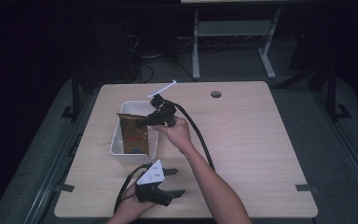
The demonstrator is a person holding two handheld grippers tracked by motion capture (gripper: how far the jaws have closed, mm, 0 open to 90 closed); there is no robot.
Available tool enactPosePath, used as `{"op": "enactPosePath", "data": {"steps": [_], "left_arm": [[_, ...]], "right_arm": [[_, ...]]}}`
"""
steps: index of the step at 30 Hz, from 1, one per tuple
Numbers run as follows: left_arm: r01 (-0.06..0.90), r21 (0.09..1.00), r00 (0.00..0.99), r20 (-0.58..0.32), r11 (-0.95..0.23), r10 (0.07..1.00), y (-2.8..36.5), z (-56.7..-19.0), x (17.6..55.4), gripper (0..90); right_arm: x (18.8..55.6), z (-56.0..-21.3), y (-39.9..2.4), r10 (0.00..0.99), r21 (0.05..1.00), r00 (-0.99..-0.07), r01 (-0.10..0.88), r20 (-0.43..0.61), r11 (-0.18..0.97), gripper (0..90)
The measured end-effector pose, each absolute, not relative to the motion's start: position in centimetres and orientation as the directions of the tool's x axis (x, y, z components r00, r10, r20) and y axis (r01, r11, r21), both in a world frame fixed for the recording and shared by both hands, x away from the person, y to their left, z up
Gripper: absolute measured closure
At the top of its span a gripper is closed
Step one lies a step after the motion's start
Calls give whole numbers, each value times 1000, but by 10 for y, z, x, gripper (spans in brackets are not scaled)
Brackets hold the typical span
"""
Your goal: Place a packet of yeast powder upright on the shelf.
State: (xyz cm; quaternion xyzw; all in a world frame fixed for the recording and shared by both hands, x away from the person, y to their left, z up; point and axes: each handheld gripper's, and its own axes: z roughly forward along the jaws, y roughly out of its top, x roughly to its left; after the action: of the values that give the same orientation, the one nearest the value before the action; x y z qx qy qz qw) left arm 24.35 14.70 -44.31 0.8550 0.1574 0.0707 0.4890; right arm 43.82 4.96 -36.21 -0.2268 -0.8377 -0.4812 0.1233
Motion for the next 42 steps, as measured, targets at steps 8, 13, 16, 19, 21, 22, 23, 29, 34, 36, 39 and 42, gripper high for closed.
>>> {"op": "enactPosePath", "data": {"steps": [8,13,16,19,21,22,23,29,34,36,39,42], "left_arm": [[201,858,940,-33,-473,339,147,-443,244,263],[204,859,939,-35,-470,344,148,-443,244,260],[203,859,939,-35,-470,342,147,-443,244,259],[204,857,939,-35,-473,342,148,-443,244,259],[205,858,938,-35,-472,344,148,-443,244,258],[205,858,938,-35,-472,344,148,-443,244,258],[207,857,938,-37,-472,344,148,-443,245,258],[206,858,939,-38,-470,342,147,-443,244,257],[210,859,937,-40,-467,347,148,-443,245,258],[213,860,937,-44,-464,348,149,-443,246,258],[218,861,934,-48,-460,353,149,-443,247,258],[219,861,933,-48,-459,356,150,-443,247,257]], "right_arm": [[439,-367,45,275,745,-856,517,439,422,719],[439,-368,43,290,737,-850,526,439,424,615],[440,-369,41,292,737,-846,532,446,418,602],[440,-373,34,310,732,-835,548,454,405,561],[441,-374,30,316,731,-830,555,459,397,552],[441,-374,30,316,731,-830,555,459,397,552],[441,-375,27,319,729,-828,558,461,395,547],[440,-377,14,338,726,-820,568,462,387,539],[438,-375,3,347,726,-818,571,460,383,527],[438,-375,-1,348,725,-815,575,464,380,521],[437,-374,-7,348,728,-813,576,466,372,516],[435,-374,-11,356,727,-814,575,460,375,511]]}}
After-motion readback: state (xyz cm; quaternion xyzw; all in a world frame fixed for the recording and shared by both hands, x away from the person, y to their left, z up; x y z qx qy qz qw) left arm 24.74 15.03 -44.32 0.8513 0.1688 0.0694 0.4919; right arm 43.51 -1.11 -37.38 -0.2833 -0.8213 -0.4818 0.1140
